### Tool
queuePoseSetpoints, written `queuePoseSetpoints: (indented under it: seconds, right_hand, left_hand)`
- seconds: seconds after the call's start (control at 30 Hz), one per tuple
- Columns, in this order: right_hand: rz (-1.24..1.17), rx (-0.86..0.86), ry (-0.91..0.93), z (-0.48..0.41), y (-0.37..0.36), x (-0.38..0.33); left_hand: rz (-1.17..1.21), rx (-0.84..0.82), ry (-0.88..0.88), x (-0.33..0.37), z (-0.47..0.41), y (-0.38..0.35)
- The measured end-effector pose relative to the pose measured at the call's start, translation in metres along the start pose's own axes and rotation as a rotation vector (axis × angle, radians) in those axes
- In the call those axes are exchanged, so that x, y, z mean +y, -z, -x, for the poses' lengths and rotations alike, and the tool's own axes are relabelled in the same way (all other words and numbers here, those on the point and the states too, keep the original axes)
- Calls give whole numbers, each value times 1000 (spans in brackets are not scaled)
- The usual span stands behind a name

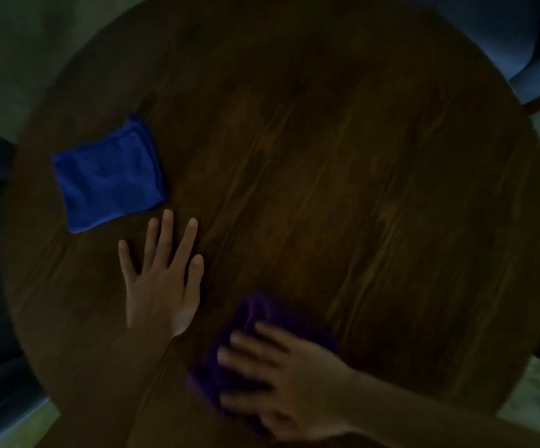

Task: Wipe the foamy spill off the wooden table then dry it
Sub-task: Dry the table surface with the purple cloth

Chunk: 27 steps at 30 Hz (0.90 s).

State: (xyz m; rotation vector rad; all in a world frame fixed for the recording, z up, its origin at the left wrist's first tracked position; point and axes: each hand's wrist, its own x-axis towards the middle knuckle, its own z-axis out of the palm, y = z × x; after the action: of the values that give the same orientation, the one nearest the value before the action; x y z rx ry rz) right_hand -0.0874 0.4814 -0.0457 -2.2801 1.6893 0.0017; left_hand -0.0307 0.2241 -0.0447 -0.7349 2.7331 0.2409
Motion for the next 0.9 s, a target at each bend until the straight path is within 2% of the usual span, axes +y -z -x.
queuePoseSetpoints:
  seconds: [0.07, 0.1, 0.17, 0.23, 0.37, 0.43, 0.47, 0.5, 0.57, 0.67, 0.73, 0.77, 0.8, 0.83, 0.9]
  right_hand:
    - [111, -98, 256, 21, -10, -1]
    - [97, -95, 287, 32, -14, 14]
    - [-2, -27, 174, 51, -6, 59]
    - [-76, 72, -130, 66, 15, 121]
    - [-101, 272, -1055, 85, 36, 231]
    - [-191, 303, -1448, 61, 42, 235]
    - [-230, 321, -1529, 42, 45, 221]
    - [-197, 338, -1493, 24, 43, 199]
    - [-88, 296, -1170, -1, 36, 133]
    - [-67, 76, -331, 12, 5, 15]
    - [129, -66, 174, 50, -13, -6]
    - [216, -81, 311, 71, -21, 8]
    - [250, -77, 315, 92, -24, 31]
    - [213, -36, 212, 111, -24, 58]
    - [80, 119, -192, 147, -16, 109]
  left_hand:
    - [8, 12, -4, -1, 0, 0]
    - [5, 13, -7, -1, -1, 1]
    - [-10, -4, -14, -2, -2, 1]
    - [-26, -19, -14, -3, -3, 1]
    - [-31, -21, -18, -2, -3, 3]
    - [-26, -18, -28, -3, -3, 3]
    - [-23, -8, -31, -3, -3, 2]
    - [-20, -3, -29, -4, -3, 2]
    - [-20, -10, -25, -5, -3, 2]
    - [-19, -17, -18, -4, -3, 1]
    - [-17, -9, -24, -4, -3, 0]
    - [-19, -9, -25, -3, -2, 0]
    - [-20, -7, -25, -3, -2, -1]
    - [-19, -6, -24, -2, -2, -1]
    - [-16, -12, -24, -1, -2, 0]
